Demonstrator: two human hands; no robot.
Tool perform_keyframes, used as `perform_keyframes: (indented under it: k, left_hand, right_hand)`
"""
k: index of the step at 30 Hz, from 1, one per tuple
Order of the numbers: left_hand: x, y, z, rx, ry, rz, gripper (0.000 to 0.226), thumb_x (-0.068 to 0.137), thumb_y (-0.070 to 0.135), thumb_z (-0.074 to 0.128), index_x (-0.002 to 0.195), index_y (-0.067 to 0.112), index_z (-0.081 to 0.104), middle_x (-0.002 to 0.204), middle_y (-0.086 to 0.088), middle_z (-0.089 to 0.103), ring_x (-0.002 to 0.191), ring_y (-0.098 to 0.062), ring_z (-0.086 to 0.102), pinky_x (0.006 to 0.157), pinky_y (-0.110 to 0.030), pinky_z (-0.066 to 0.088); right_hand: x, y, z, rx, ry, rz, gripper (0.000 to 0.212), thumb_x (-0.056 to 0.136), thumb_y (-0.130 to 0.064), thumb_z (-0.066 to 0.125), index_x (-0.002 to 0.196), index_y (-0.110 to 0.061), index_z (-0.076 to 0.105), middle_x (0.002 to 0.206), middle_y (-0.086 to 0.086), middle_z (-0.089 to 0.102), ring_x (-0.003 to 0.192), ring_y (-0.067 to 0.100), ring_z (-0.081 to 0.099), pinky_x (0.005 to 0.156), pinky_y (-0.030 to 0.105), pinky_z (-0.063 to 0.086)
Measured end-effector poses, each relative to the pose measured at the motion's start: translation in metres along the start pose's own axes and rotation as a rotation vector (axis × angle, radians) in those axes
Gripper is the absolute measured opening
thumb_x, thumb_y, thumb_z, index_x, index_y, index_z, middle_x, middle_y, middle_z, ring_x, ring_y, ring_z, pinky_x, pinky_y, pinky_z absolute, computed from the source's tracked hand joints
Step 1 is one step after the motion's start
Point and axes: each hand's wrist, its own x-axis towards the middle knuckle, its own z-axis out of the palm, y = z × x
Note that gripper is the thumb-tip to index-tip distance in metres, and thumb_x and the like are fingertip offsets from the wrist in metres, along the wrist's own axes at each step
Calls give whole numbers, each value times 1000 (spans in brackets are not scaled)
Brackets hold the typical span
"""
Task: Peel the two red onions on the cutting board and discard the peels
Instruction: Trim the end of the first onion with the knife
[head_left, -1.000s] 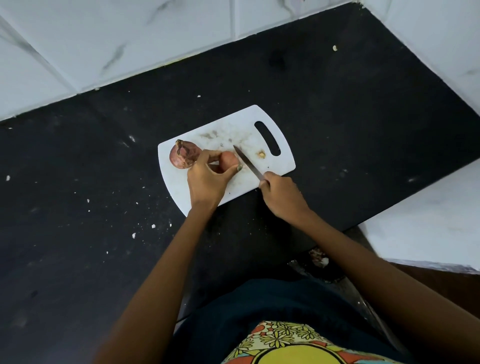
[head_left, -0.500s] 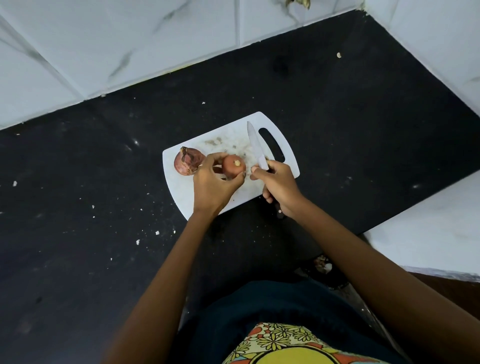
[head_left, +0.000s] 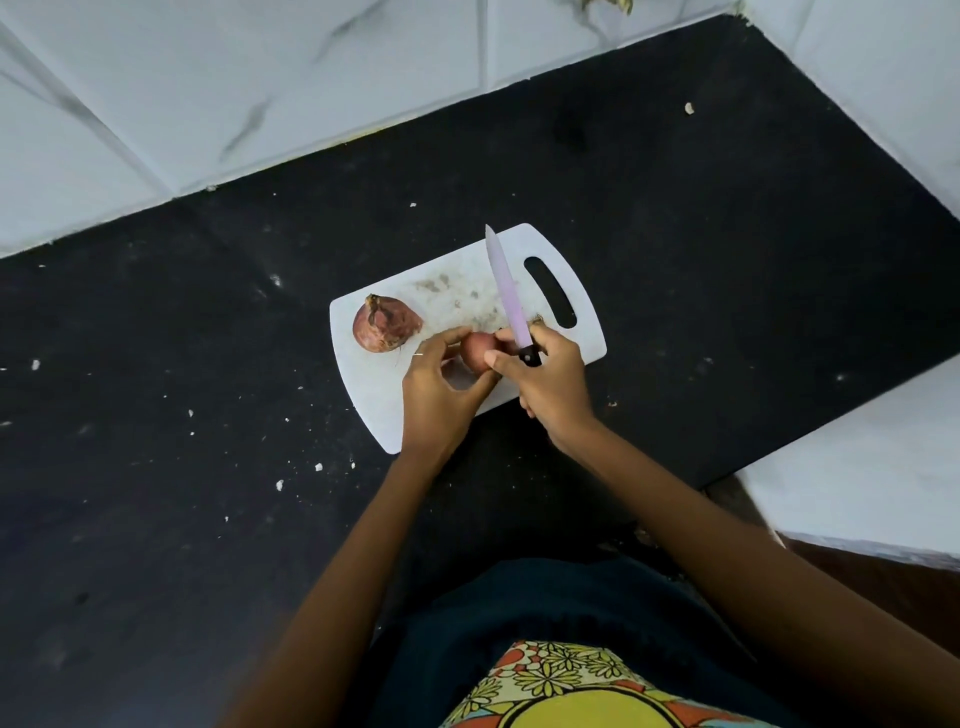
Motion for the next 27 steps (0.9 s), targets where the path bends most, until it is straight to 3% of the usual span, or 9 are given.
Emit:
perform_keyframes:
  k: [4, 7, 10, 13, 15, 19, 24, 27]
  left_hand:
    - [4, 1, 0, 8, -15, -6, 49, 76, 19, 81, 120, 9, 62, 118, -5, 62, 96, -8, 60, 81, -13, 53]
    - [8, 3, 0, -3, -18, -45, 53, 72, 19, 85, 119, 7, 64, 117, -7, 63, 93, -9, 61, 79, -15, 54]
    - [10, 5, 2, 5, -10, -66, 54, 71, 18, 85, 119, 5, 64, 117, -9, 63, 87, -4, 59, 74, -4, 47]
    - [11, 4, 4, 10, 1, -82, 55, 70, 21, 86, 119, 6, 65, 116, -8, 63, 89, -6, 61, 75, 0, 43]
    - [12, 5, 4, 15, 4, -91, 55, 70, 23, 86, 118, 6, 66, 115, -6, 64, 92, -10, 62, 76, 0, 43]
    - [14, 8, 4, 9, -1, -102, 52, 69, 20, 86, 116, 6, 67, 113, -9, 66, 88, -8, 61, 74, -1, 43]
    - [13, 9, 3, -9, -10, -110, 52, 70, 18, 86, 117, 4, 66, 114, -10, 66, 88, -8, 60, 70, 0, 43]
    - [14, 9, 3, -25, -7, -135, 52, 70, 19, 86, 116, 7, 67, 113, -7, 67, 87, -5, 60, 70, -2, 44]
  right_hand:
    - [-1, -1, 1, -63, -1, 1, 12, 86, -21, 68, 94, -13, 64, 77, -3, 64, 51, 0, 48, 52, 18, 37]
    - [1, -3, -8, -176, 27, -55, 27, 97, -21, 50, 82, 2, 56, 75, 16, 61, 47, 15, 47, 49, 31, 40]
    - [-4, 0, -21, -383, -15, -181, 26, 99, -16, 39, 94, 3, 56, 75, 16, 60, 59, 24, 53, 63, 46, 48]
    - [-15, 6, -30, -563, -86, -226, 33, 101, -16, 37, 130, -9, 50, 81, 7, 59, 73, 23, 56, 71, 42, 47]
    - [-21, 8, -33, -601, -99, -243, 42, 100, -15, 37, 142, -15, 41, 81, 5, 61, 74, 24, 57, 71, 41, 46]
    - [-26, 8, -31, -644, -128, -292, 55, 99, -10, 39, 148, -31, 28, 58, -12, 36, 56, 8, 37, 65, 36, 40]
    - [-25, 7, -32, -677, -136, -303, 57, 98, -9, 39, 148, -35, 26, 57, -9, 35, 53, 8, 36, 62, 33, 35]
    - [-25, 4, -31, -713, -156, -298, 57, 98, -9, 38, 148, -34, 25, 58, -7, 38, 59, 15, 44, 62, 34, 38]
